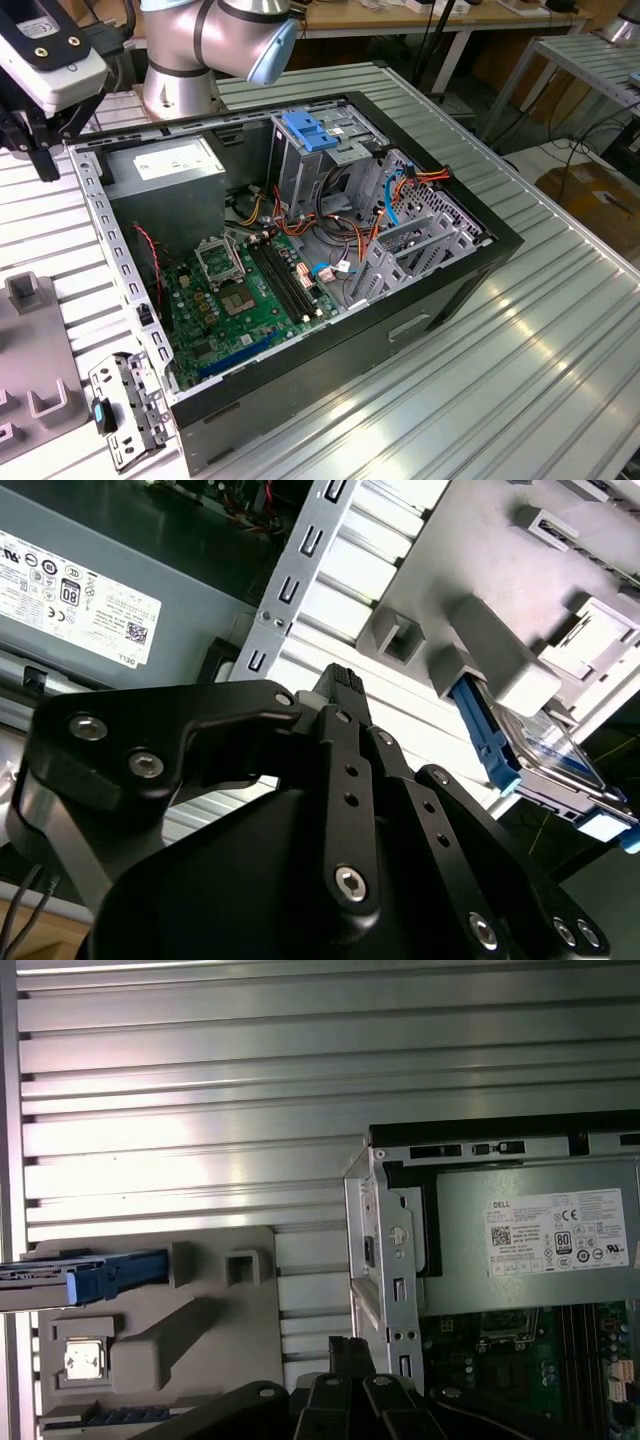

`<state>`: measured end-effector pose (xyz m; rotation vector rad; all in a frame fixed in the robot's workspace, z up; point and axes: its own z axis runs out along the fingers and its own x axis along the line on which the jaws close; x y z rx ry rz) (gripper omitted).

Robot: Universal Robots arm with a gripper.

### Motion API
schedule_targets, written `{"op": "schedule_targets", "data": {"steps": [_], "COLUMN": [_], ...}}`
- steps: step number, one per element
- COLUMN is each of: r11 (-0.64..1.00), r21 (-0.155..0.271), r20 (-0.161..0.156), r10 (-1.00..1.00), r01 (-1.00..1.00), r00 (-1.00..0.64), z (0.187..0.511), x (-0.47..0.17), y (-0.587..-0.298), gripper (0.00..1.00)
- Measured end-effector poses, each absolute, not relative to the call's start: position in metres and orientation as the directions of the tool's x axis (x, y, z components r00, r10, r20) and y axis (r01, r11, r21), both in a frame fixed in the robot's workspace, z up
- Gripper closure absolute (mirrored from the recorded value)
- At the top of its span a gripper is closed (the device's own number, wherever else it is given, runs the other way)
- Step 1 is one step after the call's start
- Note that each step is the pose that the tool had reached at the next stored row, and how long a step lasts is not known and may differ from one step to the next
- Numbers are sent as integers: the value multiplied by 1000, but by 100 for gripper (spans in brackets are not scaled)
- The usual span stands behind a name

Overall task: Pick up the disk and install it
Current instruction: 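Reach for the disk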

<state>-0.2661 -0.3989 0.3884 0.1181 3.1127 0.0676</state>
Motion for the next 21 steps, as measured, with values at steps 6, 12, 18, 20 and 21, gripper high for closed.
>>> {"op": "schedule_targets", "data": {"steps": [6, 12, 18, 20, 21], "r11": [996, 996, 996, 996, 996], "r21": [44, 44, 44, 44, 44], "r20": [-24, -24, -24, -24, -24], "r10": [76, 76, 76, 76, 76], "r01": [75, 75, 75, 75, 75], "r00": [-997, -997, -997, -997, -997], "z": [388, 388, 388, 388, 388], "x": [-276, -285, -294, -297, -298], "y": [-399, -399, -399, -399, -399], "gripper": [89, 89, 89, 89, 89]}}
